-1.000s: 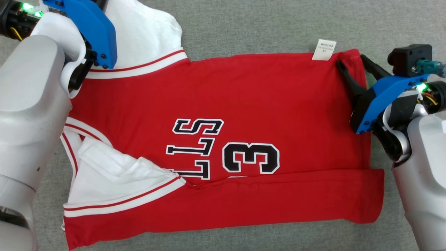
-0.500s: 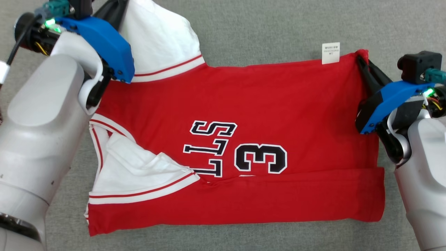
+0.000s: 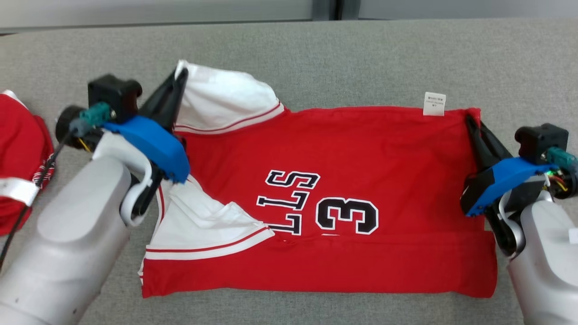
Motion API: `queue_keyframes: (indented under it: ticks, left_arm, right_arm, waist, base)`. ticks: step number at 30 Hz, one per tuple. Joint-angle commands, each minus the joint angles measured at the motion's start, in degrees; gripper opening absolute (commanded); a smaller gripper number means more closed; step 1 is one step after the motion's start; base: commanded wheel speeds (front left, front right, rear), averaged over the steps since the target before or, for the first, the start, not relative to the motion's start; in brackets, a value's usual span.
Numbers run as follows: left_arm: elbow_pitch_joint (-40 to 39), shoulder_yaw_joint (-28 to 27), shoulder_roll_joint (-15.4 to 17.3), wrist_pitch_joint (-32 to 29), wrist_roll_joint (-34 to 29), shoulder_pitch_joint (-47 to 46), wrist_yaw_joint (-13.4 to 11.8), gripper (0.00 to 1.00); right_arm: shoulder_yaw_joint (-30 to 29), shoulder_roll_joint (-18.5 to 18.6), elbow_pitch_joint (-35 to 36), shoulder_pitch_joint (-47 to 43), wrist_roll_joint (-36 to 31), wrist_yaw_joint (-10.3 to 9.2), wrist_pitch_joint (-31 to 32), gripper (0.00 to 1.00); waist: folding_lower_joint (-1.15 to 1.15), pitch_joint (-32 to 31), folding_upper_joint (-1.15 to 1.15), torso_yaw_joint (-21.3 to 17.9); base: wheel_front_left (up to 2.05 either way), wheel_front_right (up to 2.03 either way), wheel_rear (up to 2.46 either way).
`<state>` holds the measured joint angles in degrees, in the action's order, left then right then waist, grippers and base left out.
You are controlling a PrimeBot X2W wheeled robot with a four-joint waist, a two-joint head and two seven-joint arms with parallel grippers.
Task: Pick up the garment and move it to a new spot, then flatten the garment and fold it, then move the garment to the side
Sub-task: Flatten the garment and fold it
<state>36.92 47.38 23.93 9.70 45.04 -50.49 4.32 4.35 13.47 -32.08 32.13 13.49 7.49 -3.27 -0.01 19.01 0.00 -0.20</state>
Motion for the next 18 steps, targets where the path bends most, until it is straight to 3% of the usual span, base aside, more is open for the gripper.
queue_keyframes:
  ticks: [1, 10, 18]
  left_arm:
    - [-2.0, 0.2, 0.7, 0.3, 0.4, 2.2, -1.0, 0.0]
    - [-14.4, -0.3, 4.5, 0.2, 2.6, 13.6, -6.9, 0.0]
    - [-20.7, -1.3, 7.1, 0.9, 4.6, 21.4, -10.9, 0.0]
  right_arm:
    - [-0.5, -0.3, 0.3, -1.5, -0.3, 0.02, -0.9, 0.0]
    - [-1.9, -0.6, -0.8, -6.1, -1.3, 0.02, -5.1, 0.0]
    - [-2.8, -1.5, -0.4, -10.5, -1.0, 0.02, -8.5, 0.0]
  waist:
    - [0.01, -0.8, 0.0, 0.1]
    - [0.01, -4.3, 0.0, 0.9]
    - [0.01, -6.4, 0.0, 1.6]
  base:
    - [0.0, 0.0, 0.0]
    - [0.0, 0.0, 0.0]
    - [0.0, 0.0, 0.0]
